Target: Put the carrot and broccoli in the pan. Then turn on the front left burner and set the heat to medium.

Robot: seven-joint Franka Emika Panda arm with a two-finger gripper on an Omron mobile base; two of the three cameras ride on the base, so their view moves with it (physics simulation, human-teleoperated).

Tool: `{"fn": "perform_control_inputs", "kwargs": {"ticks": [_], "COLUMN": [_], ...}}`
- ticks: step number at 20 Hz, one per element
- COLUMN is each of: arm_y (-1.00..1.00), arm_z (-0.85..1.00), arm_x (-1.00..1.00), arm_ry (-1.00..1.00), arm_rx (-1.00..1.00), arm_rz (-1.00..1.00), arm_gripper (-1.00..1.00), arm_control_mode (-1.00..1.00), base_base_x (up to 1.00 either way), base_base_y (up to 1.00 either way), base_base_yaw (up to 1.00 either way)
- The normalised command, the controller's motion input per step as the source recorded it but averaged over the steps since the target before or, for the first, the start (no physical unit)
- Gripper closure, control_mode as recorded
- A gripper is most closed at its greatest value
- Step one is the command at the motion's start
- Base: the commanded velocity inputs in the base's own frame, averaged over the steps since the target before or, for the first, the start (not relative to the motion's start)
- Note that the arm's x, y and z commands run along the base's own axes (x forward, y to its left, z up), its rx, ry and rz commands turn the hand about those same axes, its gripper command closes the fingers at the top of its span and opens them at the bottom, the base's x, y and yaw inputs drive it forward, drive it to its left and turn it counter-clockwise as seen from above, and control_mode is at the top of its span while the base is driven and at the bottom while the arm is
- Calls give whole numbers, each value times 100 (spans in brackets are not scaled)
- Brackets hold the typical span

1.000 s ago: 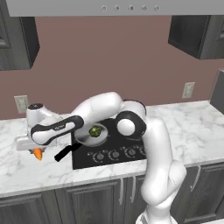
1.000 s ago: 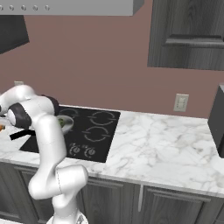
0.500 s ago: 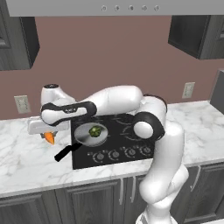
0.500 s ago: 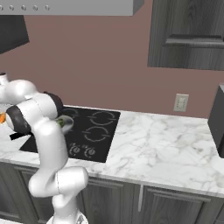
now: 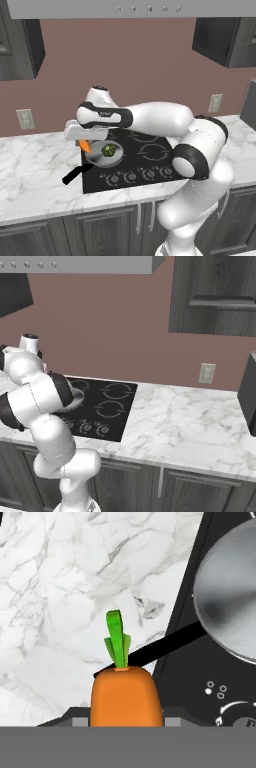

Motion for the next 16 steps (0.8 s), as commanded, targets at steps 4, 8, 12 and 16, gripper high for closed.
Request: {"fn": "perform_control_inputs", "kwargs": {"ticks": [4, 8, 12, 16], "arm_y": [-88, -34, 0, -2], "arm_z": [0, 9, 32, 6], "arm_x": [33, 25, 39, 36], "arm_ry": [7, 11, 21, 18], "arm_rx": [0, -19, -33, -14], "arm_rz": [1, 3, 1, 0], "arm_gripper": [100, 100, 100, 100], "arm_control_mode": [-100, -100, -100, -100], "base_base_x": [0, 0, 0, 0], "base_base_y": [0, 0, 0, 0], "base_base_yaw": [0, 0, 0, 0]}}
